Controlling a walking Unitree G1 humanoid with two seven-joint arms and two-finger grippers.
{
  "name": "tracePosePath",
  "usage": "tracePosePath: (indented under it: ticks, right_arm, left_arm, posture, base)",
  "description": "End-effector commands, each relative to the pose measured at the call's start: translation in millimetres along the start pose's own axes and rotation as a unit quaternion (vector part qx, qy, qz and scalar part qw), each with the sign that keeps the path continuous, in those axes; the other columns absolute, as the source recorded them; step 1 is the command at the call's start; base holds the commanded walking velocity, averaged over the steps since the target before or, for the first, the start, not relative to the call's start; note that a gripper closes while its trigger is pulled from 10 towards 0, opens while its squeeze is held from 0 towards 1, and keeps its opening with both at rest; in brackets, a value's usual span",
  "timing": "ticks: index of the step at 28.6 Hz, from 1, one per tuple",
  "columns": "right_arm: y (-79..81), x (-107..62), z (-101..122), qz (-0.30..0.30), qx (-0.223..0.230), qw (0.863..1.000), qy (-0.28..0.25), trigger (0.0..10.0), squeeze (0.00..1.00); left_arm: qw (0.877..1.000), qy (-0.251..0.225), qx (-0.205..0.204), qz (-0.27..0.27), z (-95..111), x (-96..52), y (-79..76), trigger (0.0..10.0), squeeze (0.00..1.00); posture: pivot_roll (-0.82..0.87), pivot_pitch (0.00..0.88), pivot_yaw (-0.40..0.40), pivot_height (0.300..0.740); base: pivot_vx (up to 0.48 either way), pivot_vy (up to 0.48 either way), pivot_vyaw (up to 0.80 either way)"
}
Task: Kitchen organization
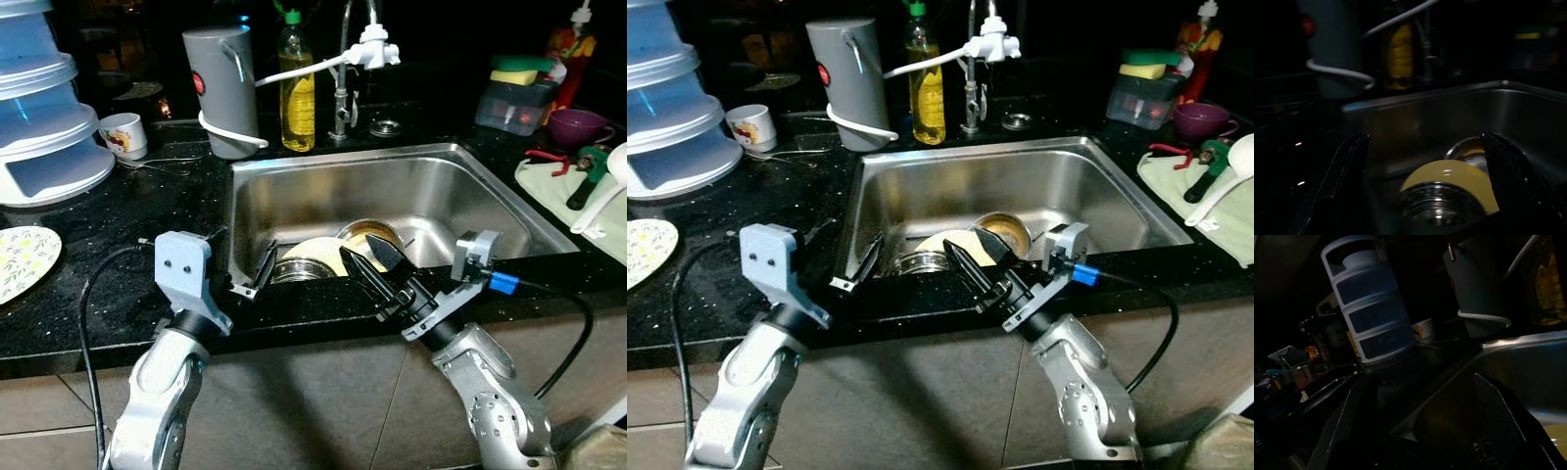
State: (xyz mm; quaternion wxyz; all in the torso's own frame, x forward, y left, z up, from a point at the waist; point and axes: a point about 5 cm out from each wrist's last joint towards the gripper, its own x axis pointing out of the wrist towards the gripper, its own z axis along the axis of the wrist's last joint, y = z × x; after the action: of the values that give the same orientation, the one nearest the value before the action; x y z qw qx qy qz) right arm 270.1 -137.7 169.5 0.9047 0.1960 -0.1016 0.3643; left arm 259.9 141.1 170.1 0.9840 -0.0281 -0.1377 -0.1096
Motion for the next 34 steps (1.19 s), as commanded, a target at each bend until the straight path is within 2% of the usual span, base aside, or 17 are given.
tracePosePath:
  ticks: [1, 6, 9, 15, 22, 30, 34]
  right_arm:
    - [0.1, 2.1, -3.1, 0.005, -0.001, 1.0, 0.005, 10.0, 0.0]
    - [-1.9, 0.5, -11.0, 0.008, -0.022, 0.999, 0.024, 10.0, 0.0]
    - [-2.7, 0.4, -13.5, 0.01, -0.014, 1.0, 0.026, 10.0, 0.0]
    - [-4.9, 5.8, -14.0, 0.009, -0.005, 1.0, 0.026, 10.0, 0.0]
    - [-5.9, 7.4, -11.4, 0.009, -0.009, 1.0, 0.021, 10.0, 0.0]
    - [-6.9, 10.1, -7.1, 0.011, -0.017, 1.0, 0.012, 10.0, 0.0]
    - [-8.5, 11.1, -3.0, 0.01, -0.022, 1.0, 0.006, 10.0, 0.0]
  left_arm:
    - [1.0, 0.017, 0.006, 0.015, -5.3, -3.0, 4.5, 10.0, 0.0]
    - [0.999, 0.022, 0.028, 0.03, -7.4, 1.1, 5.9, 10.0, 0.0]
    - [0.999, 0.012, 0.035, 0.04, -3.0, 9.7, 9.2, 10.0, 0.0]
    - [0.997, -0.008, 0.048, 0.055, 6.3, 24.4, 18.7, 10.0, 0.0]
    - [0.997, -0.009, 0.051, 0.058, 7.5, 25.3, 21.4, 10.0, 0.0]
    - [0.997, -0.015, 0.057, 0.051, 10.9, 30.1, 17.6, 10.0, 0.0]
    - [0.997, -0.022, 0.058, 0.047, 14.4, 33.9, 16.6, 10.0, 0.0]
  posture:
    - [-0.01, 0.0, 0.018, 0.74]
    - [-0.01, 0.0, 0.003, 0.74]
    - [0.0, 0.0, -0.002, 0.74]
    - [0.0, 0.0, -0.013, 0.74]
    - [0.0, 0.0, -0.01, 0.74]
    - [0.0, 0.0, -0.011, 0.74]
    - [0.0, 0.0, -0.008, 0.74]
  base:
    - [0.0, 0.0, 0.0]
    - [0.0, 0.0, 0.47]
    - [0.0, 0.0, 0.8]
    - [0.0, 0.0, 0.0]
    - [0.0, 0.0, 0.0]
    - [0.0, 0.0, 0.0]
    - [0.0, 0.249, 0.0]
